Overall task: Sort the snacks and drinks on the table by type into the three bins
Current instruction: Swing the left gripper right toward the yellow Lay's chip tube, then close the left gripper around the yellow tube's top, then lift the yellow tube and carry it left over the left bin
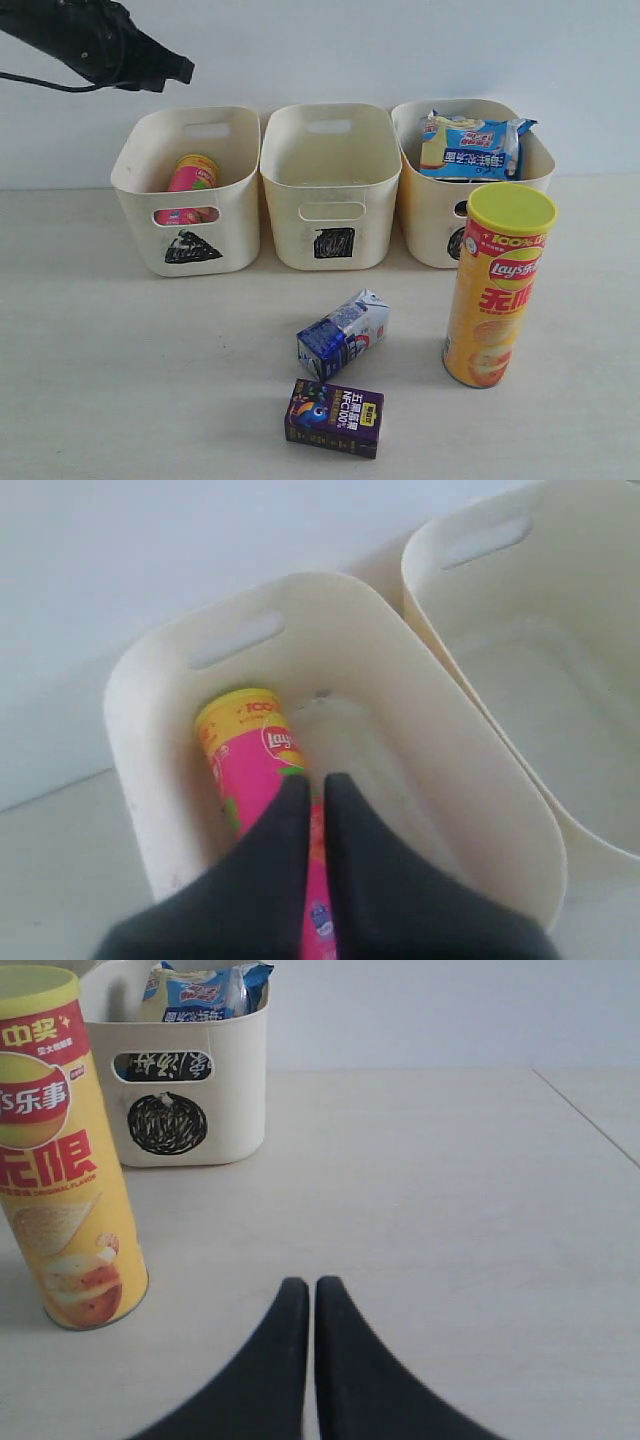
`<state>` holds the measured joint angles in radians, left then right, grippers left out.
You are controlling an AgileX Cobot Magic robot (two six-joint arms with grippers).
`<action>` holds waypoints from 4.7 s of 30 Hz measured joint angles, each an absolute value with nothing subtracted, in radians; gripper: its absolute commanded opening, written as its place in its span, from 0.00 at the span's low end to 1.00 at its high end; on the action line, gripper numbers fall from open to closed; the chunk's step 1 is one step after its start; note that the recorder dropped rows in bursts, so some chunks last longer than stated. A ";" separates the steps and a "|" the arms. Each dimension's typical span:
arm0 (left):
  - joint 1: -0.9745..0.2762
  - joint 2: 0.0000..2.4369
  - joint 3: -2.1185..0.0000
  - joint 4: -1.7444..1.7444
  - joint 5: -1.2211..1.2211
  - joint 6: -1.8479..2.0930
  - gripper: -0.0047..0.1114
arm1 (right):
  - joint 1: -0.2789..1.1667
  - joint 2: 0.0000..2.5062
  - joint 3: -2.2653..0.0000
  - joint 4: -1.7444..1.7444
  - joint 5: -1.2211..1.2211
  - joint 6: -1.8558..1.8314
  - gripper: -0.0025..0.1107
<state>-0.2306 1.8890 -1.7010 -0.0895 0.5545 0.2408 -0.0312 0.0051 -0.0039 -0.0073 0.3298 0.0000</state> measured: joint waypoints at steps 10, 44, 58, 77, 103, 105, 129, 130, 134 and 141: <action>-0.268 1.675 -1.260 -0.124 0.104 0.280 0.08 | -0.031 0.005 -0.004 -0.007 0.330 0.000 0.02; -0.482 1.829 -0.772 0.951 -1.065 -0.469 0.96 | -0.031 0.005 -0.004 -0.007 0.330 0.000 0.02; -0.582 2.024 -0.952 0.929 -1.100 -0.505 0.99 | -0.031 0.005 -0.004 -0.007 0.330 0.000 0.02; -0.641 2.184 -1.198 1.005 -1.002 -0.676 0.99 | -0.031 0.005 -0.004 -0.007 0.330 0.000 0.02; -0.698 2.329 -1.408 0.954 -0.948 -0.679 0.99 | -0.031 0.005 -0.004 -0.007 0.330 0.000 0.02; -0.703 2.336 -1.429 0.938 -0.924 -0.679 0.99 | -0.031 0.005 -0.004 -0.007 0.330 0.000 0.02; -0.706 2.361 -1.476 0.973 -0.911 -0.746 0.08 | -0.031 0.005 -0.004 -0.007 0.330 0.000 0.02; -0.706 2.350 -1.476 0.980 -0.899 -0.761 0.08 | -0.031 0.005 -0.004 -0.007 0.330 0.000 0.02; -0.706 2.290 -1.476 1.035 -0.843 -0.856 0.08 | -0.031 0.005 -0.004 -0.007 0.330 0.000 0.02; -0.706 2.144 -1.476 1.235 -0.644 -1.110 0.08 | -0.031 0.005 -0.004 -0.007 0.330 0.000 0.02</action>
<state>-0.7065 2.1441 -1.4763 1.2348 -0.6441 -1.1102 -0.0312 0.0051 -0.0039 -0.0073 0.3298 0.0000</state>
